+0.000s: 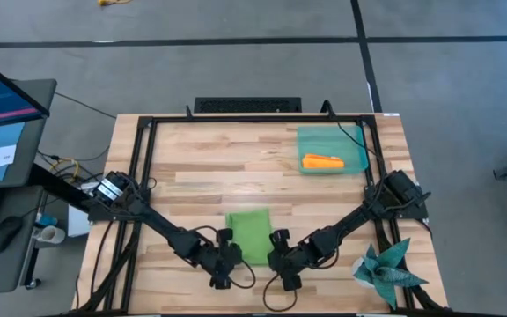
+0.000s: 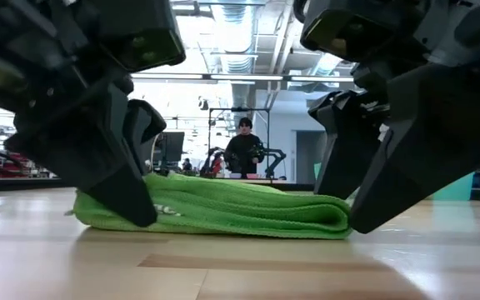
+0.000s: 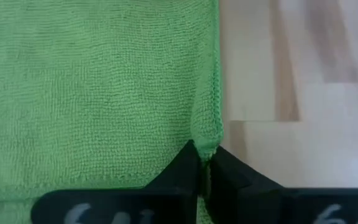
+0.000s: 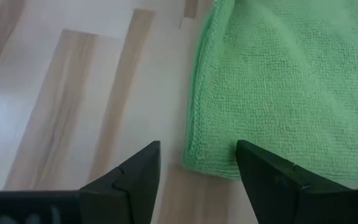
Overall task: Roll microfiber towels into tight, uniform cylinder then place into a basket
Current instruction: Roll the green towel
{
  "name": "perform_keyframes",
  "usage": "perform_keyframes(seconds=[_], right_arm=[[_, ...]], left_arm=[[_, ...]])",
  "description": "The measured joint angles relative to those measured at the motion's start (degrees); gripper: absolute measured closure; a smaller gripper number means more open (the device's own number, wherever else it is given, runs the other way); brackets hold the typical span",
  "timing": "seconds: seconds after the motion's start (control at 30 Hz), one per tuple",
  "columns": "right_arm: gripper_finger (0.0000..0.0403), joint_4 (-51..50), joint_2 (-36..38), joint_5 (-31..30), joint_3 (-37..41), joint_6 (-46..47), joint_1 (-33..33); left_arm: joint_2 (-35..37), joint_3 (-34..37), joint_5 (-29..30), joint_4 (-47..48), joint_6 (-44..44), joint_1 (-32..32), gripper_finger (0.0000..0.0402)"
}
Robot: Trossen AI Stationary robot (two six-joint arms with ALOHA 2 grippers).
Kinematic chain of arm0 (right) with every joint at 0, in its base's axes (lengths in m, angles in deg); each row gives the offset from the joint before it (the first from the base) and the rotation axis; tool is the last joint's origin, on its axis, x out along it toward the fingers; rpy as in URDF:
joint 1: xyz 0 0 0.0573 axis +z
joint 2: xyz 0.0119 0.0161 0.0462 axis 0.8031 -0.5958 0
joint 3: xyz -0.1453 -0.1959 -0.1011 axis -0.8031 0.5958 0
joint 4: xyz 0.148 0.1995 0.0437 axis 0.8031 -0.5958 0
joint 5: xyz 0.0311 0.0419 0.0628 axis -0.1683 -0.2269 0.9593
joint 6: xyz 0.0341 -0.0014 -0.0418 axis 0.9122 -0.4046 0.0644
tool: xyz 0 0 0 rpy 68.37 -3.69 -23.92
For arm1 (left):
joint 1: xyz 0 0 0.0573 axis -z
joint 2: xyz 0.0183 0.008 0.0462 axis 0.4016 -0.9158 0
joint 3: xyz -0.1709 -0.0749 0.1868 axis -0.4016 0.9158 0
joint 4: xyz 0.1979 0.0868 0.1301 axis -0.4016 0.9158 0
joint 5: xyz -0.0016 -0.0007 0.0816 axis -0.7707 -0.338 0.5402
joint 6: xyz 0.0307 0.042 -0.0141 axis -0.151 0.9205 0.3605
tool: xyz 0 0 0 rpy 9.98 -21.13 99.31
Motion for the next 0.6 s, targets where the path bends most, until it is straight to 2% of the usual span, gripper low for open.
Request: perform_keyframes(seconds=[0.6], right_arm=[[0.0178,-2.38,0.00,-1.27,0.00,0.22,-0.02]], left_arm=[[0.02,-6.01,2.15,3.07,-2.20,-0.24,0.0398]])
